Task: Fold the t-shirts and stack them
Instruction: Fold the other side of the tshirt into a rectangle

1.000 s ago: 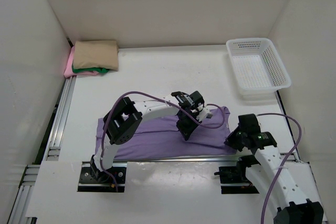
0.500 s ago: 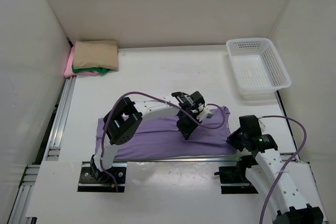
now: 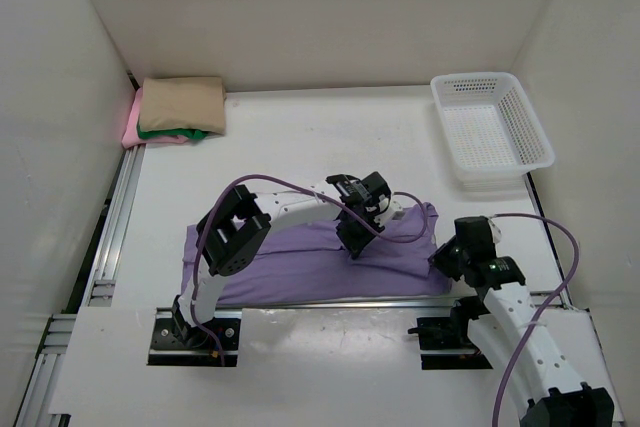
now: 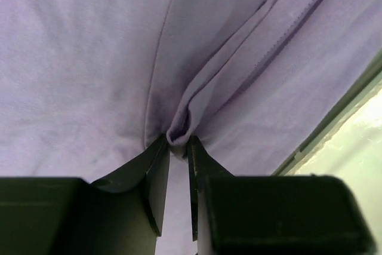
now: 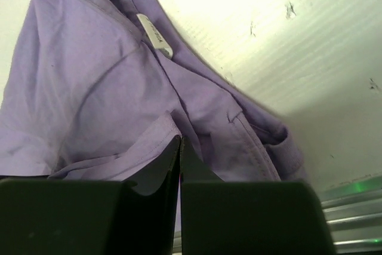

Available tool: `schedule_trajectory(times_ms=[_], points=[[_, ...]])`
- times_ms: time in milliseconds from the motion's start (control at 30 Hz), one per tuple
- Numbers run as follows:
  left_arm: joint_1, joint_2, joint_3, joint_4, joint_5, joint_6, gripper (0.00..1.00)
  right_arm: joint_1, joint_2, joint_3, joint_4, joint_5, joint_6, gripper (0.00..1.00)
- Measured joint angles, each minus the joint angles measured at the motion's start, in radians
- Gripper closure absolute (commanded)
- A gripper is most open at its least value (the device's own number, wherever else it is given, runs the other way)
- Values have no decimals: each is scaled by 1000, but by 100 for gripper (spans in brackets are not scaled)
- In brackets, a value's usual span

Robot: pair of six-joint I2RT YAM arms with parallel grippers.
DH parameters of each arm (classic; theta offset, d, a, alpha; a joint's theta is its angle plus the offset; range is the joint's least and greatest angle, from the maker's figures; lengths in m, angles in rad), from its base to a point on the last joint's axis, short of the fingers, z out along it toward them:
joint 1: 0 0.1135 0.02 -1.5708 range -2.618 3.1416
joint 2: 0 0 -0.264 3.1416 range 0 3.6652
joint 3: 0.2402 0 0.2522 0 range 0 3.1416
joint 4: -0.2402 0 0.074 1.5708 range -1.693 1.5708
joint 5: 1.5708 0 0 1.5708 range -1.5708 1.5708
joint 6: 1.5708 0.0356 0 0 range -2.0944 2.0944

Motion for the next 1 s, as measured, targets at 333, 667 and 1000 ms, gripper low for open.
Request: schedule_trajectory(times_ms=[333, 667, 1000], points=[[0, -2, -1, 1, -25, 0, 35, 0, 107, 3, 22, -10, -62, 64], [0, -61, -3, -3, -102, 0, 32, 0, 57, 80, -158, -10, -4, 64], [24, -174, -90, -4, -252, 1, 30, 0, 103, 82, -175, -43, 4, 63]])
